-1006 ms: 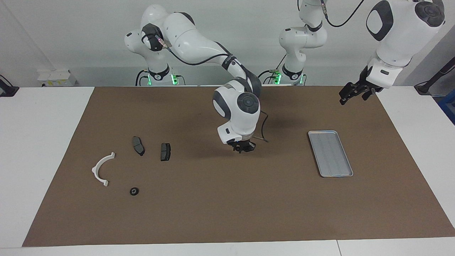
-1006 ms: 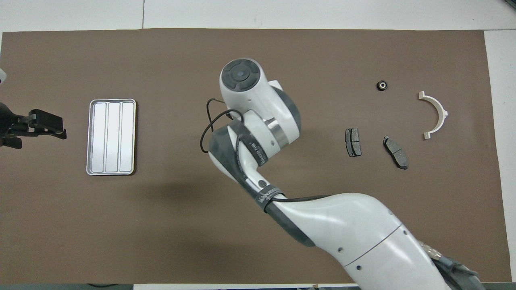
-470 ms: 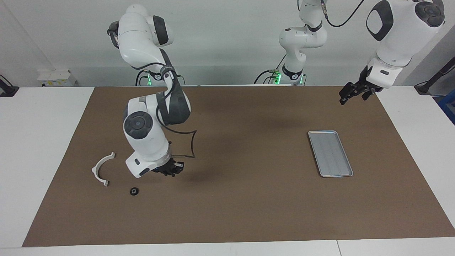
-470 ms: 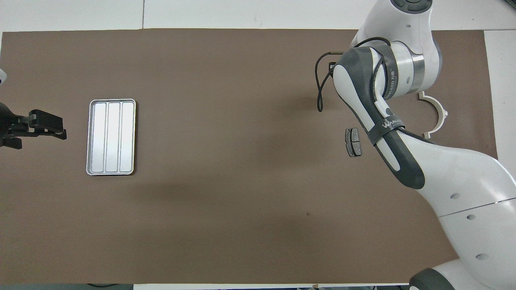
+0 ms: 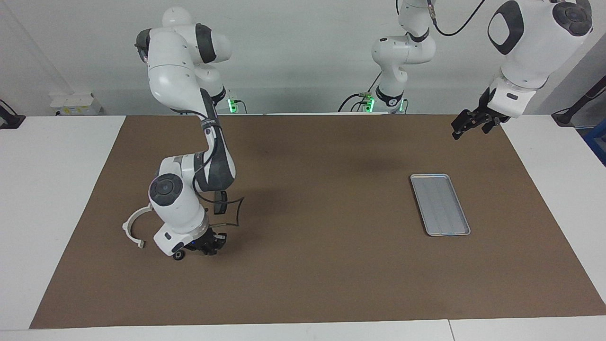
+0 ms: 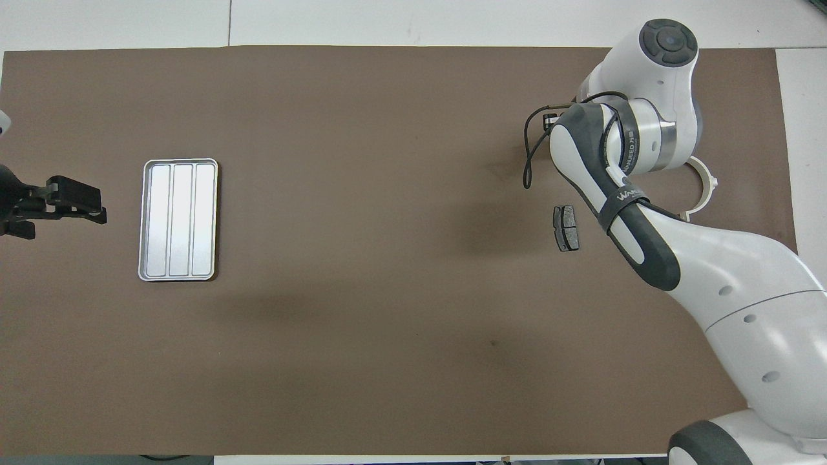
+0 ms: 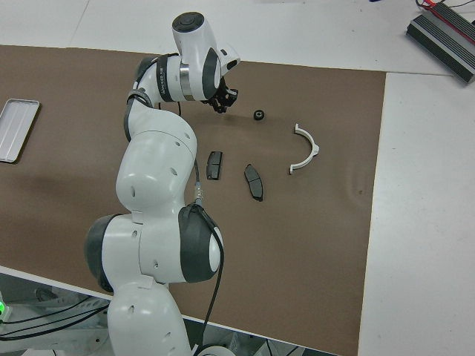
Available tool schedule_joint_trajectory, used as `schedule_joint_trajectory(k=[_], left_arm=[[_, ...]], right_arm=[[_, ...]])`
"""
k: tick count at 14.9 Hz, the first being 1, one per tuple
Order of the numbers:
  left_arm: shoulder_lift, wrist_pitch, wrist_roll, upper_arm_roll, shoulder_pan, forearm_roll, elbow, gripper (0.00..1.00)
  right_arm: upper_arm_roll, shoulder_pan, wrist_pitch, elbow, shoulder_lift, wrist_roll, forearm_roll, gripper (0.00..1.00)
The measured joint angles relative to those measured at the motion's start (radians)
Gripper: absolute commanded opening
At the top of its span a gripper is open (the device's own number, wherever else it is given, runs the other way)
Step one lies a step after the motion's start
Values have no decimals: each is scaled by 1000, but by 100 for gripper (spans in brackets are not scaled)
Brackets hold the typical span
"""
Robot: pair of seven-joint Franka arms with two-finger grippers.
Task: Place bearing gear from tray to pile
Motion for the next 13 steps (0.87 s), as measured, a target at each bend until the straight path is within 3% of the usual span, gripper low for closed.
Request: schedule_joint_trajectory(k=[2, 3, 4, 13], left_arm=[[0, 0, 0, 0, 0, 0, 0, 100], [0, 0, 0, 0, 0, 0, 0, 100], [0, 0, 0, 0, 0, 0, 0, 100], [0, -1, 0, 0, 0, 0, 0, 100]], right_arm=[[2, -3, 7, -6, -2, -6, 0, 0], [2, -3, 7, -6, -3, -6, 0, 15], [3, -3, 7, -6, -4, -6, 0, 99], [5, 5, 19, -6, -35, -6, 0, 100]])
